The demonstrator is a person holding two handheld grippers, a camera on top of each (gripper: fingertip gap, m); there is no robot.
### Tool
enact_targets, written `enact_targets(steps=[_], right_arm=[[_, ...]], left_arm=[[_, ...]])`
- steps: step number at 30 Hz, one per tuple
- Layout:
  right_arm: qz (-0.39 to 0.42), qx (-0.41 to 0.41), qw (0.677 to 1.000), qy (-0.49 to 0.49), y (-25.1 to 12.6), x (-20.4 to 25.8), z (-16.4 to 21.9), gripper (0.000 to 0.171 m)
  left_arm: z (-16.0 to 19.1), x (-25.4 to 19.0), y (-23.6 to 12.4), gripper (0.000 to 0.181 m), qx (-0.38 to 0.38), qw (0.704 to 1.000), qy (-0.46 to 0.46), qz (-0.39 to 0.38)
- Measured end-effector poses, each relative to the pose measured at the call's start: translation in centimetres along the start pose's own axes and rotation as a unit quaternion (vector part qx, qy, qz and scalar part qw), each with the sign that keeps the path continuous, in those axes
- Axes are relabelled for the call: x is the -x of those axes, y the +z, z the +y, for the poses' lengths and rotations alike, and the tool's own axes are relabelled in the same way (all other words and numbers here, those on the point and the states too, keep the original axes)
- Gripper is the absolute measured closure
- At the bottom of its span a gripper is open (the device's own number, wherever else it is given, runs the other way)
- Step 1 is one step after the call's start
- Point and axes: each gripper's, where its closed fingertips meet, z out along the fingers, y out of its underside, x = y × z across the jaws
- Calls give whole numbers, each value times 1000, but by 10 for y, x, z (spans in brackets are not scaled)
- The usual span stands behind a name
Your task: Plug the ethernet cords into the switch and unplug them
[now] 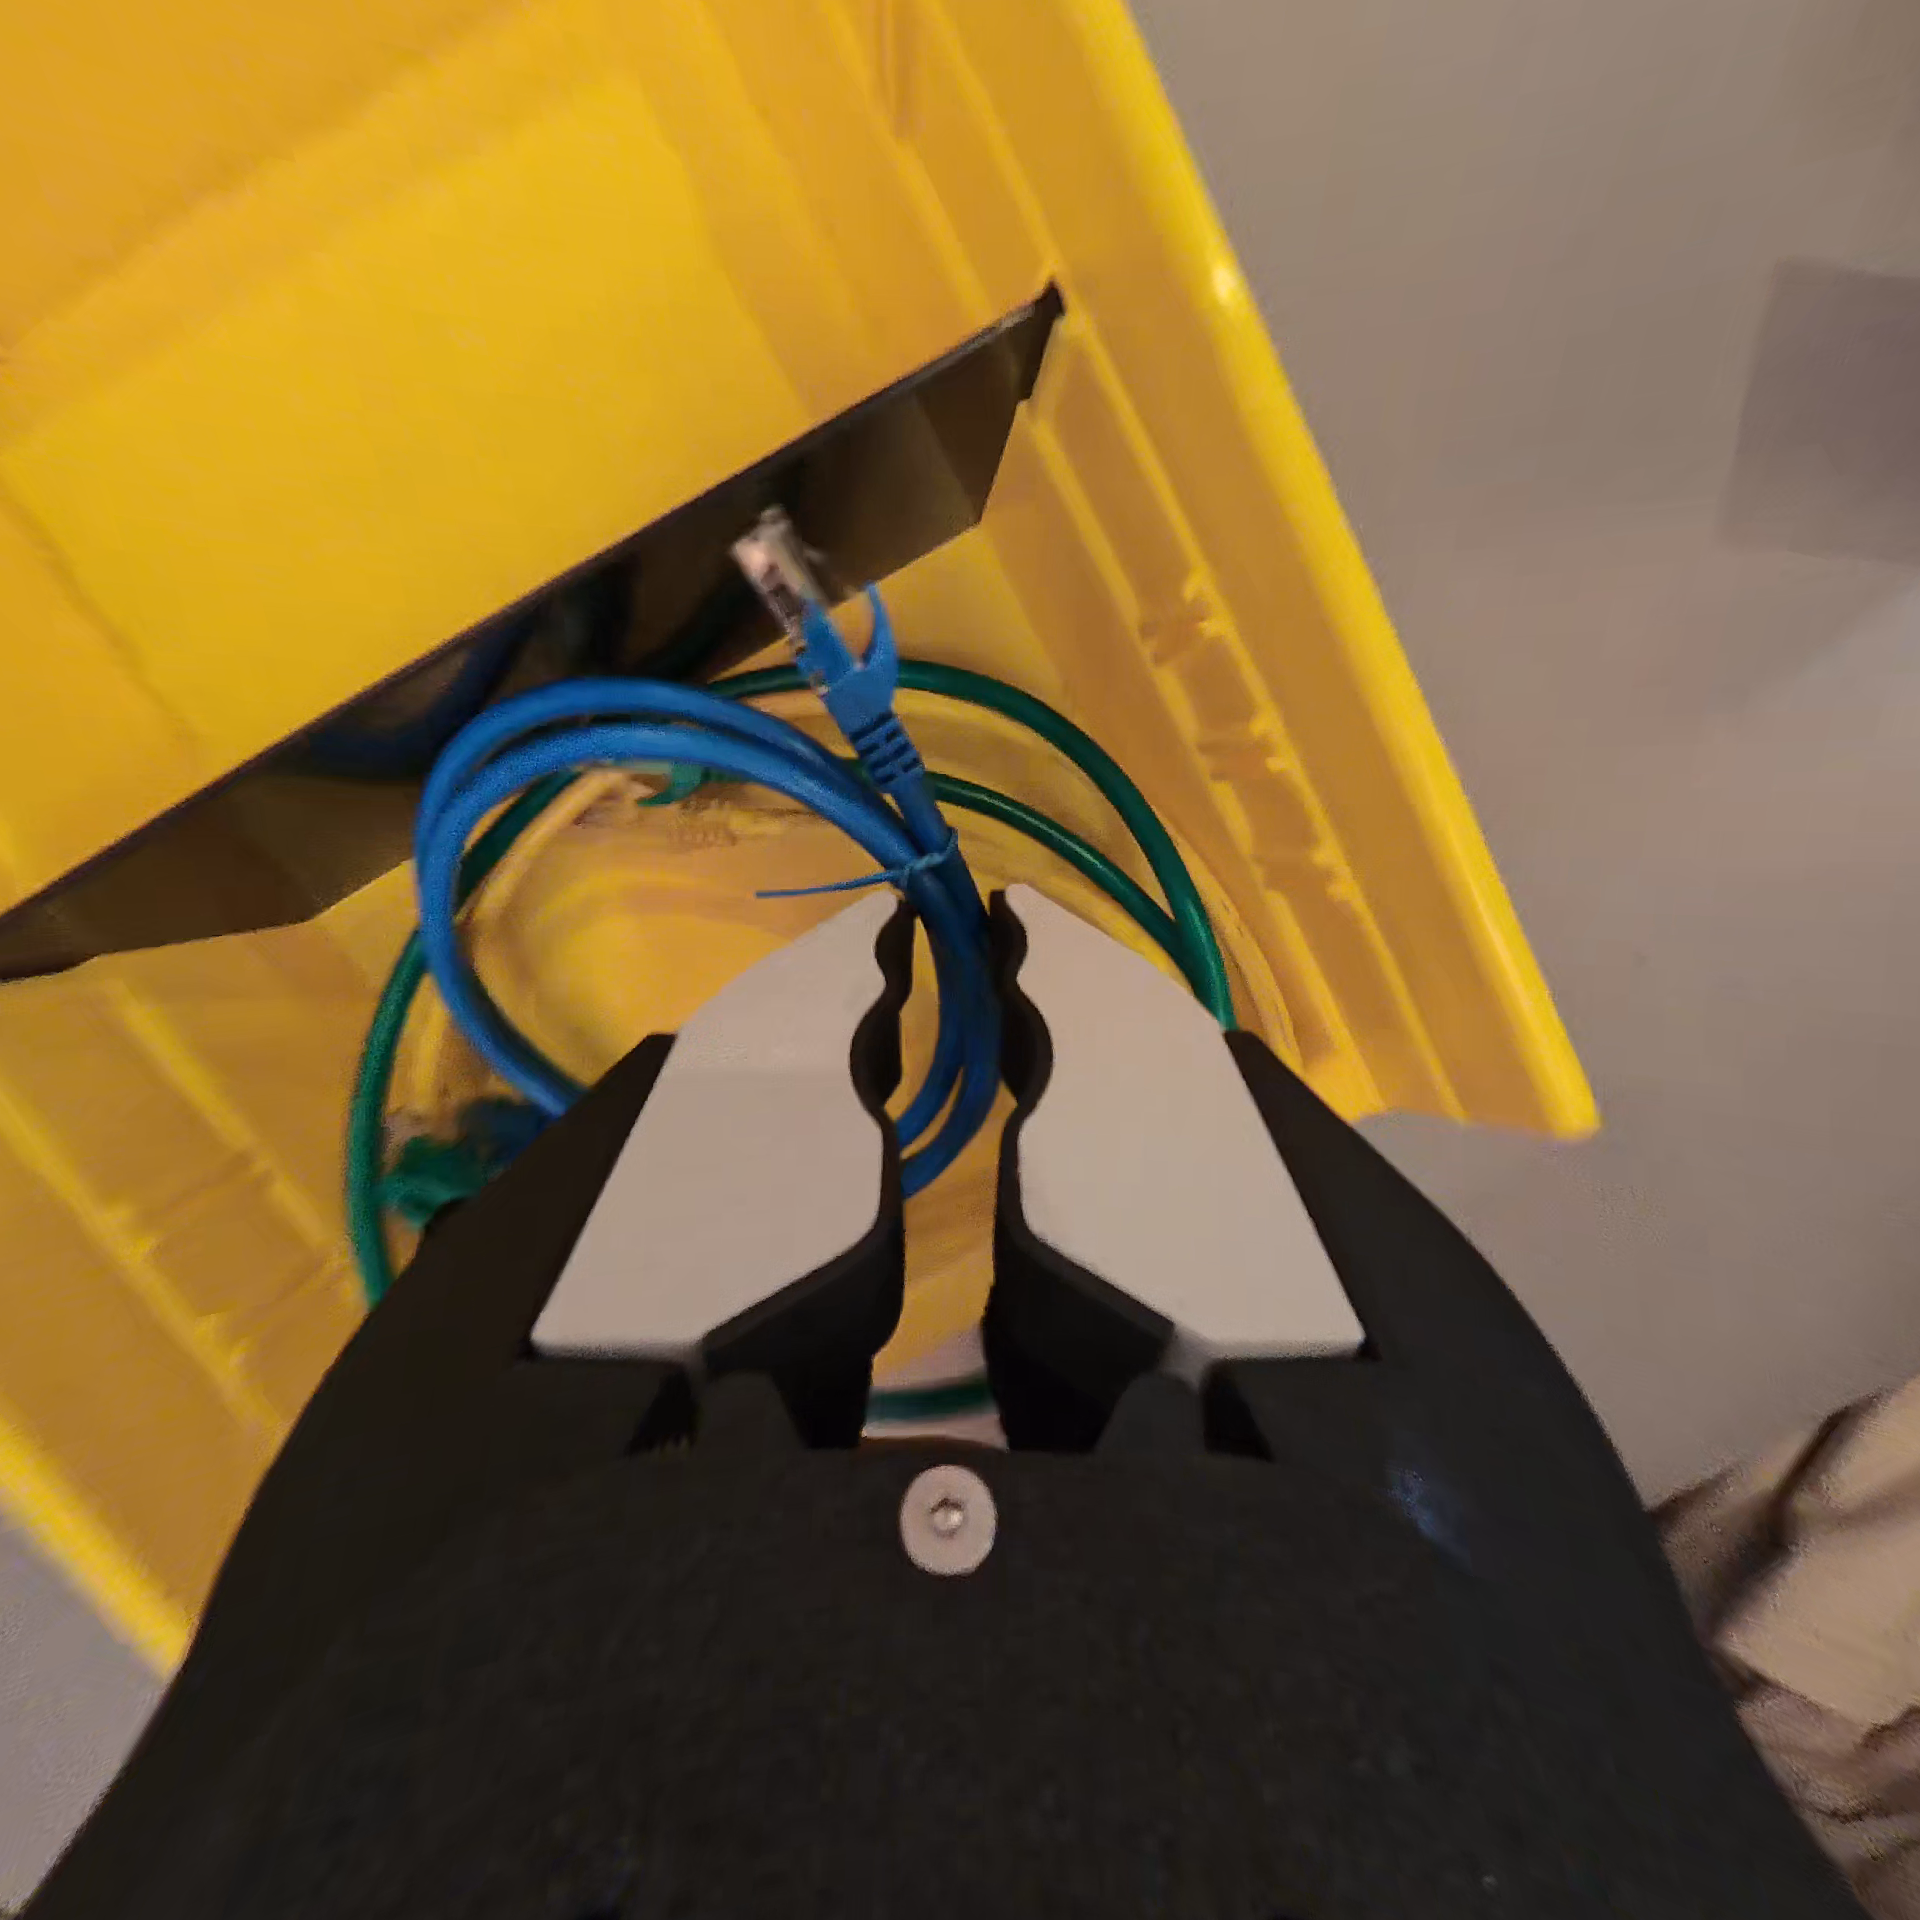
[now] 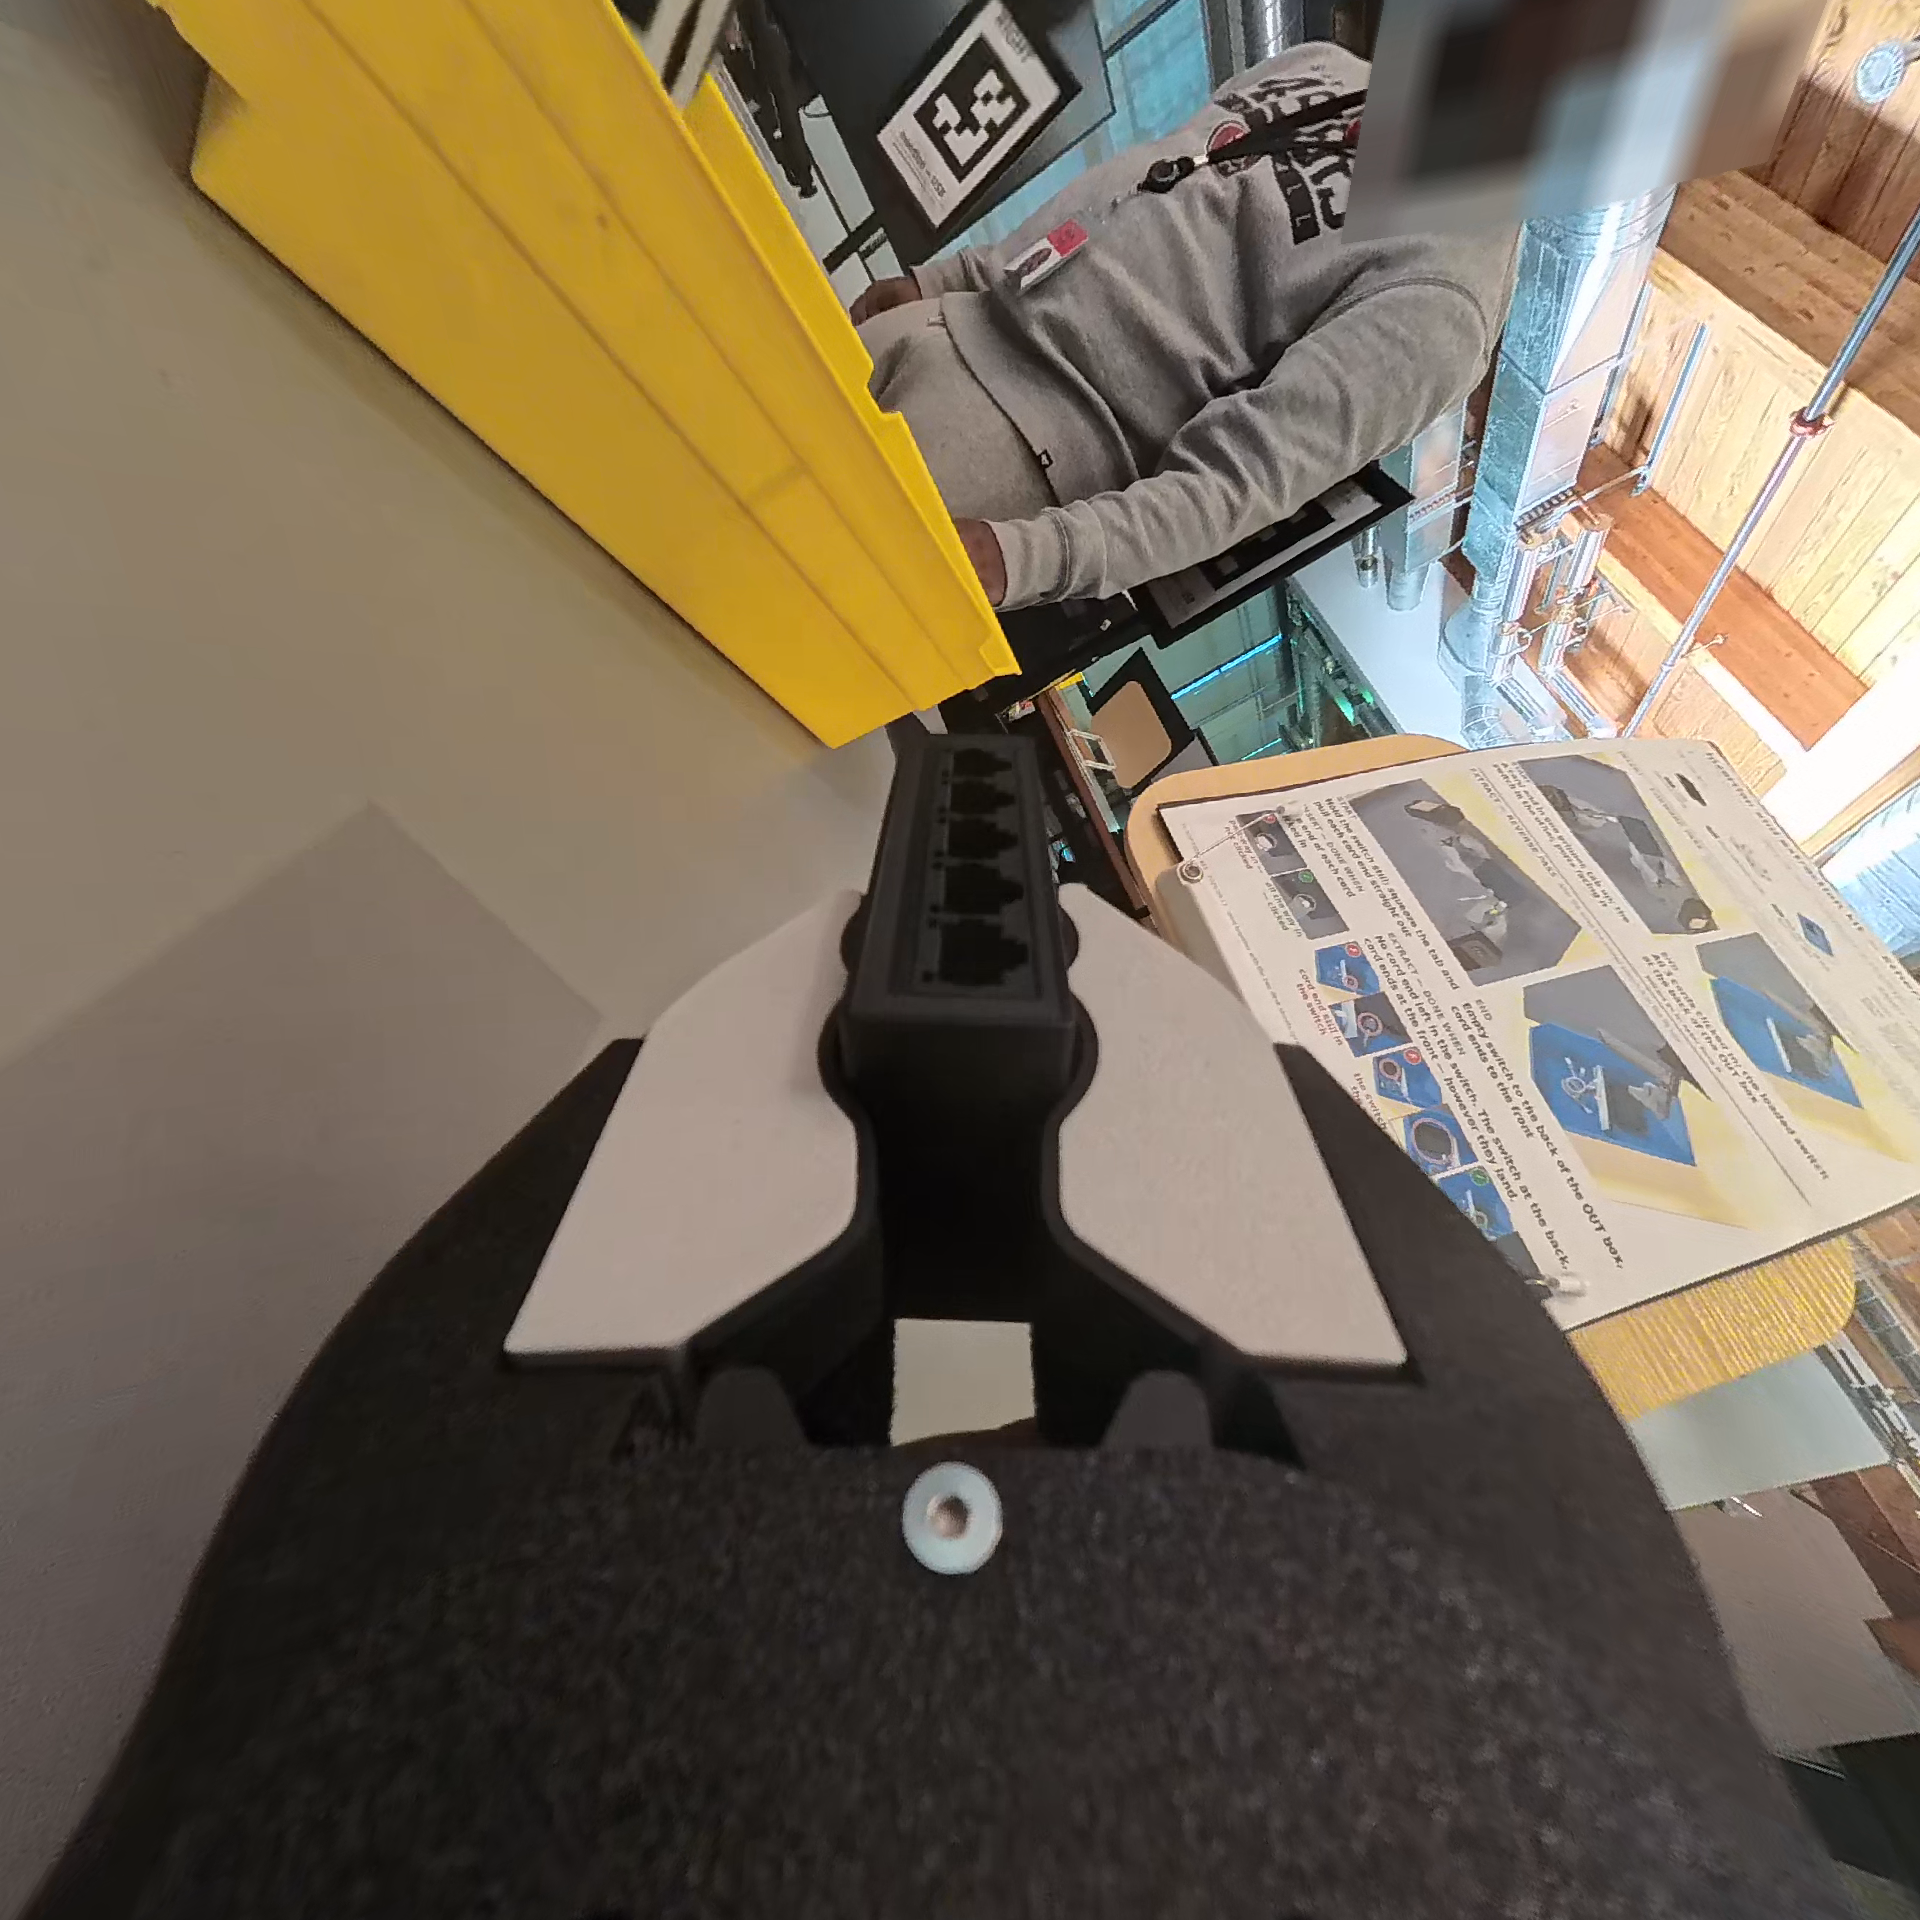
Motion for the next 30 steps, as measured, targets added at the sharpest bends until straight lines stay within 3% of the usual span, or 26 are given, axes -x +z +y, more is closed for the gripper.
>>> enact_targets(steps=[7,12,17,19,22,25,28,30], right_arm=[[2,-1,1000,-7,0,1,-1,141],[11,-3,1000,-7,-1,-2,-2,141],[14,-3,1000,-10,-1,-3,-2,141],[15,-3,1000,-12,-1,-3,-2,141],[18,-3,1000,-10,-2,-4,-2,141],[22,-7,1000,-5,-3,-6,-2,141],[20,-7,1000,-3,-2,-6,-2,141],[18,-8,1000,-3,-2,-5,-2,141]], left_arm=[[-12,-1,-109,169,-107,993,46,-20],[-21,-74,-176,170,-170,975,146,1],[-48,-120,-230,171,-273,932,210,-110],[-55,-133,-237,171,-301,920,223,-117],[-45,-187,-220,170,-285,927,242,35],[-13,-243,-186,171,-204,924,249,208],[19,-292,-169,171,-125,866,196,443],[34,-304,-158,171,-64,822,145,547]])
